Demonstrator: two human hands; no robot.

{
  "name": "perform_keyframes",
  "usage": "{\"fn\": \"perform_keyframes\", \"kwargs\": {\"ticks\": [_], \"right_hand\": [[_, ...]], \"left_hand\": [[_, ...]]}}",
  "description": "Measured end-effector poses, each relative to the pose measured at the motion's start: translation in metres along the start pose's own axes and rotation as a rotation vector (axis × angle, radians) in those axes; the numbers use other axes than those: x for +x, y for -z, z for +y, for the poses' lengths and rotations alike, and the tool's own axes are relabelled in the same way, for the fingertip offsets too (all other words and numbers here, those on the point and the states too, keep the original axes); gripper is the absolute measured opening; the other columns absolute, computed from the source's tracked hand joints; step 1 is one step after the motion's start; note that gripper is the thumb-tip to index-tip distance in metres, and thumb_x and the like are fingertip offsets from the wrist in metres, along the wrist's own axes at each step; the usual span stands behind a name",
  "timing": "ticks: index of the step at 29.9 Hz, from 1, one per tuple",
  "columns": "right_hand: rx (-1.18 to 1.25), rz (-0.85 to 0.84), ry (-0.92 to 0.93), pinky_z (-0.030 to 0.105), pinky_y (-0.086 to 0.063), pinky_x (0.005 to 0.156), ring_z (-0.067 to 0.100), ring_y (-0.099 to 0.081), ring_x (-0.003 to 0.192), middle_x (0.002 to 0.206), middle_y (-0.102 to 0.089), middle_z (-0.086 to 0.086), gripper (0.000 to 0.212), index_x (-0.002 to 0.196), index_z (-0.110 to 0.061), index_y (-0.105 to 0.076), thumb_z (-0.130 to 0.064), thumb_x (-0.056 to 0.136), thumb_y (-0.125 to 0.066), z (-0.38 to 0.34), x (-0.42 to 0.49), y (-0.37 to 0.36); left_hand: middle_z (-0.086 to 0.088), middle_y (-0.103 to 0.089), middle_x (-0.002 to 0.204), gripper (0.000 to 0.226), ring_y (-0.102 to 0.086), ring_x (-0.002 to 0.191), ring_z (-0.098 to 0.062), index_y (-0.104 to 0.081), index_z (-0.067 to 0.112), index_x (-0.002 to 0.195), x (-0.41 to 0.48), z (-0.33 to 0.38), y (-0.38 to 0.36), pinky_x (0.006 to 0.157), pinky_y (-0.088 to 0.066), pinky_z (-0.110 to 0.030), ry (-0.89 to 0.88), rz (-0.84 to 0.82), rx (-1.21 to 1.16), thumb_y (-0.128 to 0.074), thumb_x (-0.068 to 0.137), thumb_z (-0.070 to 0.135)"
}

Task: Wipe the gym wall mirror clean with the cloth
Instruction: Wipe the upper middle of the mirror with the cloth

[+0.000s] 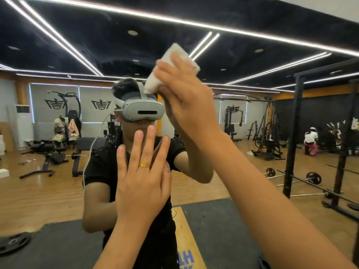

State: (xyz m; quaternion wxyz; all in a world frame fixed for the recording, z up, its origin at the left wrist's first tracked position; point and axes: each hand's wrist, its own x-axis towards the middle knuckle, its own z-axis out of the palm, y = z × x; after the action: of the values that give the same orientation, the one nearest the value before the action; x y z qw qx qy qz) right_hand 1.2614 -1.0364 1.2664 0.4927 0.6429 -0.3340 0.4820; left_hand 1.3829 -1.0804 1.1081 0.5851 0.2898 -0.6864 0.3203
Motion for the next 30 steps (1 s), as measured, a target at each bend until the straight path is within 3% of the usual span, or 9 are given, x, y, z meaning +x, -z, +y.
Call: {"fn": "perform_keyframes", "kwargs": {"ticks": [2, 5, 7, 13, 18, 21, 25, 28, 30], "right_hand": [[-0.03, -0.052, 0.089, 0.044, -0.048, 0.104, 0.04, -0.054, 0.135, 0.136, -0.066, 0.015, 0.041, 0.127, -0.003, -0.069, 0.005, 0.087, -0.075, 0.003, 0.0, 0.0], [-0.085, -0.072, 0.094, 0.045, -0.041, 0.114, 0.034, -0.052, 0.138, 0.14, -0.064, 0.013, 0.034, 0.129, -0.007, -0.068, -0.008, 0.096, -0.063, 0.027, -0.008, 0.019], [-0.085, -0.013, -0.025, 0.051, -0.042, 0.116, 0.032, -0.053, 0.139, 0.141, -0.062, 0.012, 0.032, 0.13, -0.01, -0.068, -0.014, 0.1, -0.057, 0.051, -0.017, 0.038], [-0.117, 0.146, -0.432, 0.042, -0.046, 0.114, 0.022, -0.052, 0.141, 0.142, -0.062, 0.01, 0.032, 0.134, -0.016, -0.06, -0.008, 0.103, -0.059, 0.089, -0.079, 0.091], [-0.132, 0.104, -0.162, 0.036, -0.05, 0.108, 0.018, -0.054, 0.13, 0.138, -0.065, 0.015, 0.031, 0.129, -0.007, -0.068, -0.02, 0.103, -0.057, 0.052, -0.044, 0.065], [-0.091, 0.011, -0.019, 0.042, -0.047, 0.11, 0.032, -0.057, 0.133, 0.136, -0.066, 0.016, 0.036, 0.124, -0.005, -0.071, -0.023, 0.099, -0.053, 0.029, 0.004, 0.042], [-0.064, -0.077, -0.016, 0.045, -0.035, 0.121, 0.035, -0.051, 0.14, 0.141, -0.062, 0.015, 0.036, 0.127, -0.006, -0.069, -0.018, 0.1, -0.048, 0.041, 0.011, 0.036], [-0.116, 0.003, -0.11, 0.05, -0.036, 0.121, 0.031, -0.05, 0.141, 0.143, -0.06, 0.013, 0.031, 0.129, -0.008, -0.067, -0.014, 0.103, -0.053, 0.065, -0.008, 0.055], [-0.122, 0.071, -0.215, 0.043, -0.034, 0.124, 0.026, -0.05, 0.141, 0.143, -0.06, 0.012, 0.029, 0.13, -0.008, -0.066, -0.012, 0.103, -0.055, 0.081, -0.021, 0.071]], "left_hand": [[-0.011, -0.021, 0.169, 0.056, -0.016, 0.158, -0.029, -0.038, 0.018, 0.158, 0.0, 0.0, 0.0, 0.126, -0.011, -0.057, 0.001, -0.002, -0.004, -0.043, 0.104, 0.028], [-0.011, -0.021, 0.17, 0.055, -0.016, 0.158, -0.029, -0.037, 0.019, 0.159, 0.001, 0.0, 0.0, 0.127, -0.01, -0.056, -0.001, -0.006, -0.004, -0.042, 0.104, 0.028], [-0.01, -0.021, 0.17, 0.056, -0.016, 0.158, -0.029, -0.037, 0.019, 0.159, 0.0, 0.0, 0.001, 0.127, -0.01, -0.056, -0.004, -0.011, -0.006, -0.042, 0.104, 0.029], [-0.012, -0.02, 0.17, 0.058, -0.014, 0.158, -0.031, -0.035, 0.018, 0.16, 0.0, -0.001, 0.001, 0.126, -0.01, -0.057, -0.011, -0.028, 0.015, -0.041, 0.104, 0.03], [-0.012, -0.021, 0.17, 0.058, -0.015, 0.158, -0.031, -0.035, 0.019, 0.16, 0.0, -0.002, 0.001, 0.126, -0.013, -0.058, -0.015, -0.027, 0.015, -0.042, 0.103, 0.03], [-0.012, -0.022, 0.169, 0.057, -0.017, 0.158, -0.031, -0.036, 0.019, 0.159, 0.0, -0.002, 0.001, 0.126, -0.013, -0.059, -0.012, -0.027, 0.014, -0.041, 0.104, 0.03], [-0.012, -0.022, 0.17, 0.057, -0.016, 0.158, -0.031, -0.036, 0.019, 0.159, 0.0, -0.001, 0.001, 0.126, -0.012, -0.058, -0.016, -0.036, 0.009, -0.041, 0.104, 0.03], [-0.012, -0.021, 0.17, 0.058, -0.016, 0.158, -0.031, -0.036, 0.019, 0.16, 0.0, -0.002, 0.001, 0.126, -0.012, -0.057, -0.025, -0.036, 0.016, -0.042, 0.104, 0.03], [-0.011, -0.021, 0.17, 0.058, -0.016, 0.158, -0.031, -0.035, 0.019, 0.16, 0.0, -0.001, 0.002, 0.127, -0.011, -0.057, -0.029, -0.039, 0.024, -0.042, 0.103, 0.031]]}}
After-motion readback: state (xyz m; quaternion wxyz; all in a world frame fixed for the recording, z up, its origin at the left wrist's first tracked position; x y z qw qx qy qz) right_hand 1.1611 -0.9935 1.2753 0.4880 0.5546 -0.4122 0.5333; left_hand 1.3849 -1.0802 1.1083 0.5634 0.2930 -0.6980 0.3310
